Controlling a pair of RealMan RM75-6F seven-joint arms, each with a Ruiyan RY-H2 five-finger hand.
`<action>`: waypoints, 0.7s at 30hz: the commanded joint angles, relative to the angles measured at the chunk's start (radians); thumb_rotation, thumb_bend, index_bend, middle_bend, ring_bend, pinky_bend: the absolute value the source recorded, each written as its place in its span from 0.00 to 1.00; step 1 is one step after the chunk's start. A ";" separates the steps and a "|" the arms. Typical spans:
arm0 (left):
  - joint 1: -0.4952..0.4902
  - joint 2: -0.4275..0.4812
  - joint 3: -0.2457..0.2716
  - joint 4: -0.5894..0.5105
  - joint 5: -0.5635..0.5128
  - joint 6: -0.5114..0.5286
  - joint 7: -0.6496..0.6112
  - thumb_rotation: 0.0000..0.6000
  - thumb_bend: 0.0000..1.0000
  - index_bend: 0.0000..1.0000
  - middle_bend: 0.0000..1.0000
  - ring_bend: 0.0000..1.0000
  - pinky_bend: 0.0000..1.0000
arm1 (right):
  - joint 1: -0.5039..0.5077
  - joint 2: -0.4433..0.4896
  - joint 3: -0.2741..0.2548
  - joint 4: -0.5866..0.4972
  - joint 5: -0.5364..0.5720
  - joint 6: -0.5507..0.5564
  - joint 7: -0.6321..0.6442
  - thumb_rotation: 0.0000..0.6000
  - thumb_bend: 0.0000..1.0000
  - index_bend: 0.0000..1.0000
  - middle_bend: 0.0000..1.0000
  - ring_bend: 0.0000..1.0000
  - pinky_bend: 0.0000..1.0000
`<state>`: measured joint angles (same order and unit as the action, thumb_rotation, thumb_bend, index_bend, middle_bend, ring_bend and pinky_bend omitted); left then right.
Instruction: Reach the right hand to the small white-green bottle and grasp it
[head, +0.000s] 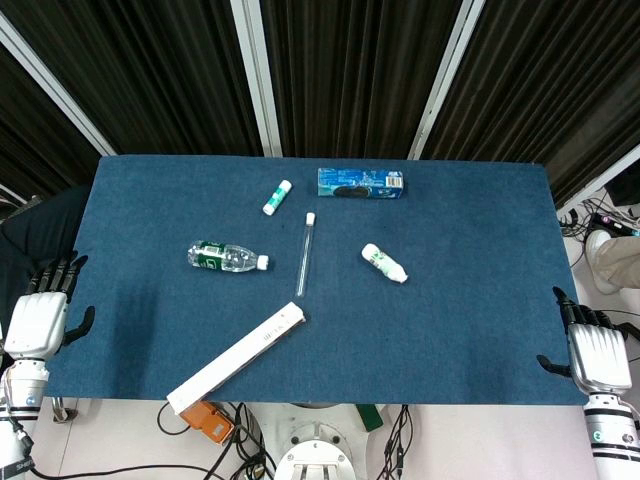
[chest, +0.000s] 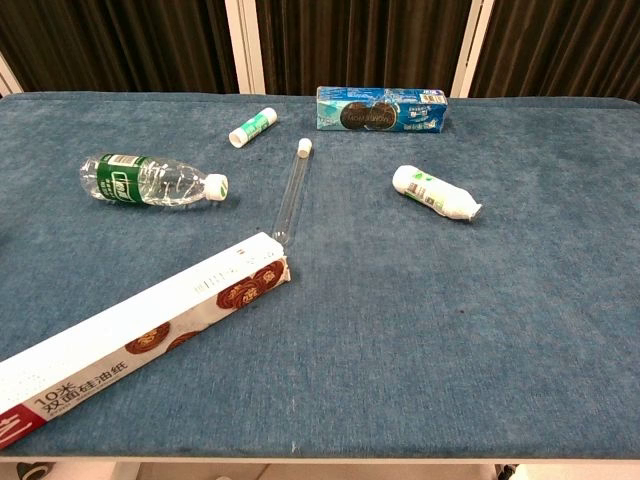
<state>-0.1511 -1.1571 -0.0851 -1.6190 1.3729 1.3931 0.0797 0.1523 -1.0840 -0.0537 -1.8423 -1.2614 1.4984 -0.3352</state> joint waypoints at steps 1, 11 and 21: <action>0.000 -0.001 0.000 0.000 -0.002 -0.001 0.002 1.00 0.41 0.00 0.00 0.00 0.10 | -0.002 -0.003 0.008 0.007 0.001 -0.012 0.006 1.00 0.20 0.10 0.28 0.27 0.27; 0.003 0.001 0.001 -0.009 -0.009 0.001 0.010 1.00 0.41 0.00 0.00 0.00 0.10 | 0.004 -0.022 0.044 -0.003 0.010 -0.070 0.042 1.00 0.20 0.12 0.28 0.27 0.27; 0.003 0.002 0.005 -0.010 0.002 0.008 0.018 1.00 0.41 0.00 0.00 0.00 0.10 | 0.181 -0.098 0.171 -0.039 0.261 -0.329 -0.059 1.00 0.20 0.14 0.28 0.27 0.27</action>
<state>-0.1478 -1.1553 -0.0802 -1.6292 1.3742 1.3998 0.0973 0.2667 -1.1460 0.0731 -1.8760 -1.0821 1.2529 -0.3534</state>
